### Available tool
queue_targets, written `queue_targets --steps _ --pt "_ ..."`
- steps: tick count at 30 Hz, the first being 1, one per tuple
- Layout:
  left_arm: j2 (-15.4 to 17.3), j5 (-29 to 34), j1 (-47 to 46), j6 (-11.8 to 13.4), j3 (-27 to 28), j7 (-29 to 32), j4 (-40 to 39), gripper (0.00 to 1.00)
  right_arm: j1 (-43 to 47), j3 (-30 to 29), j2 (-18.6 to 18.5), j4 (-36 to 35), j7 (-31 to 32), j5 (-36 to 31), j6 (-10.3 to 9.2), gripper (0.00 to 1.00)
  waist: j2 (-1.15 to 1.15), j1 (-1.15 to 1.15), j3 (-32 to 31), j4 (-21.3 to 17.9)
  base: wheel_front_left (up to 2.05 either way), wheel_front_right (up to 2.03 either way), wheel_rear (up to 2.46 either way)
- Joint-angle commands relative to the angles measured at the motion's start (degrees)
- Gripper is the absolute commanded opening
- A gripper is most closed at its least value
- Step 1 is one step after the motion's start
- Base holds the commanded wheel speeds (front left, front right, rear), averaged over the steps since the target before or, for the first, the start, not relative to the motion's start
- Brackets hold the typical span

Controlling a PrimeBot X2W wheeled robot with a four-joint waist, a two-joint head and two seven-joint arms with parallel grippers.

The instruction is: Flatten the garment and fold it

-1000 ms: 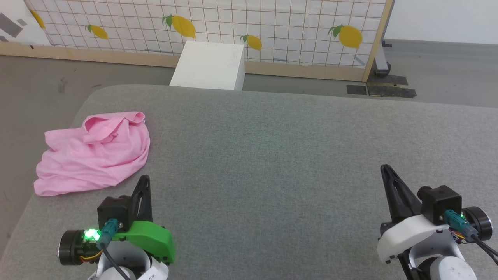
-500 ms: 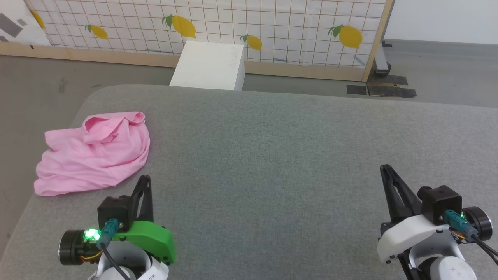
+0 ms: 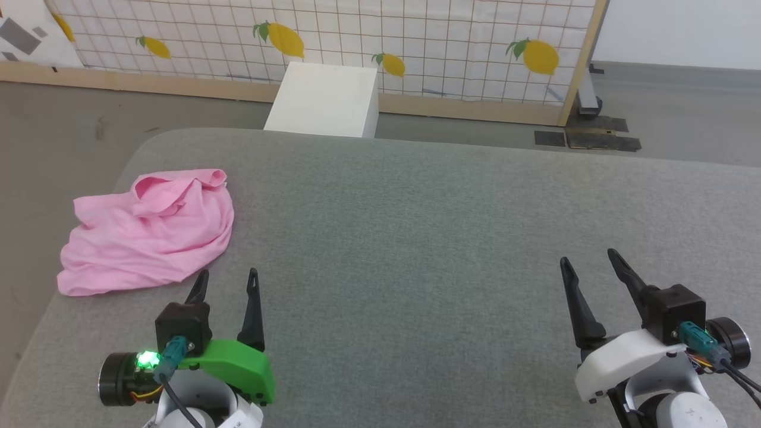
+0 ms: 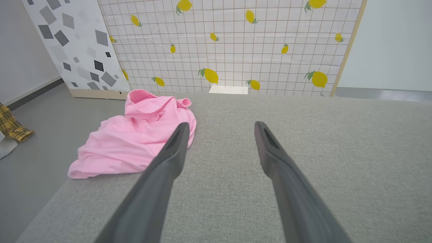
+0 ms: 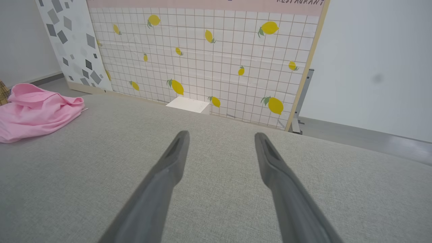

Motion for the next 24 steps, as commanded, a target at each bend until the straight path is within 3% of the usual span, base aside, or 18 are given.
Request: queue_targets --steps 1,24 --pt "0.1 -0.6 -0.6 0.5 -0.4 -0.6 0.3 1.0 -0.3 0.1 0.0 0.3 -0.6 0.4 -0.01 1.0 0.0 0.0 0.0 0.4 0.0 0.0 0.0" --pt "1.8 -3.1 0.0 3.8 -2.0 -3.8 0.6 1.0 -0.9 1.8 0.1 1.4 -1.8 1.4 -0.03 1.0 0.0 0.0 0.2 10.3 0.0 0.0 0.0"
